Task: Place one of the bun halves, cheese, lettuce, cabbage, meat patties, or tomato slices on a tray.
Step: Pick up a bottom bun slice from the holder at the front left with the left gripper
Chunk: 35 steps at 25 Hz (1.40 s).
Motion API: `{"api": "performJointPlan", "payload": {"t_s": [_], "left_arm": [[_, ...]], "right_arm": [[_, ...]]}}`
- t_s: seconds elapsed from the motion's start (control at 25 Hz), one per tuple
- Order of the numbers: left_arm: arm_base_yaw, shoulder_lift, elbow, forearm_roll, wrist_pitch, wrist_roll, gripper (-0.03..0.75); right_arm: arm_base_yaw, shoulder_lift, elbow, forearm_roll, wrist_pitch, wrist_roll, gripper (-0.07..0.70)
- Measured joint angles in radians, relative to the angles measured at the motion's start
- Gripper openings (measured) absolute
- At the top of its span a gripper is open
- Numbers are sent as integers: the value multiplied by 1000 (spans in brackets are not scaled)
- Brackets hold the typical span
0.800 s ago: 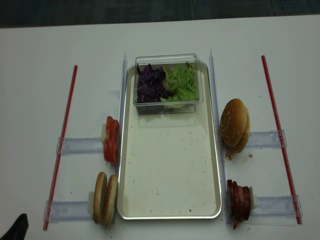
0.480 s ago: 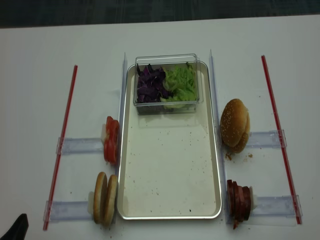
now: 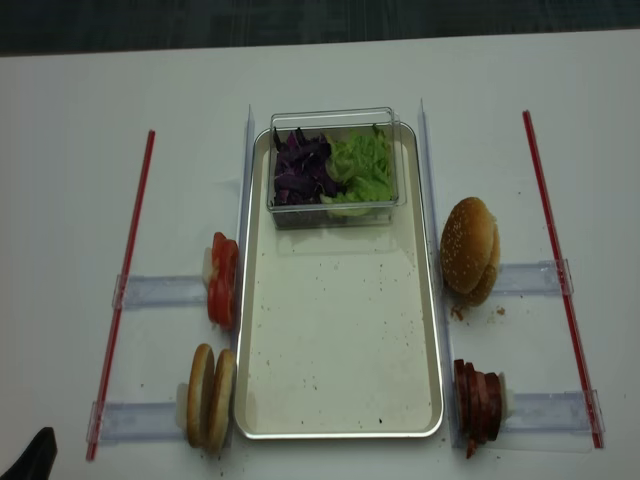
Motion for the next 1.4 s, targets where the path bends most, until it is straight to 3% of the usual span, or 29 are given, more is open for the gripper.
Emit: {"api": "performJointPlan", "payload": {"t_s": [0.8, 1.4], "left_arm": [[0, 17, 0, 0, 5, 0, 565], [0, 638, -50, 0, 1, -24, 565]], "right_arm": [[0, 0, 0, 0, 0, 0, 571], [0, 0, 0, 0, 0, 0, 571]]}}
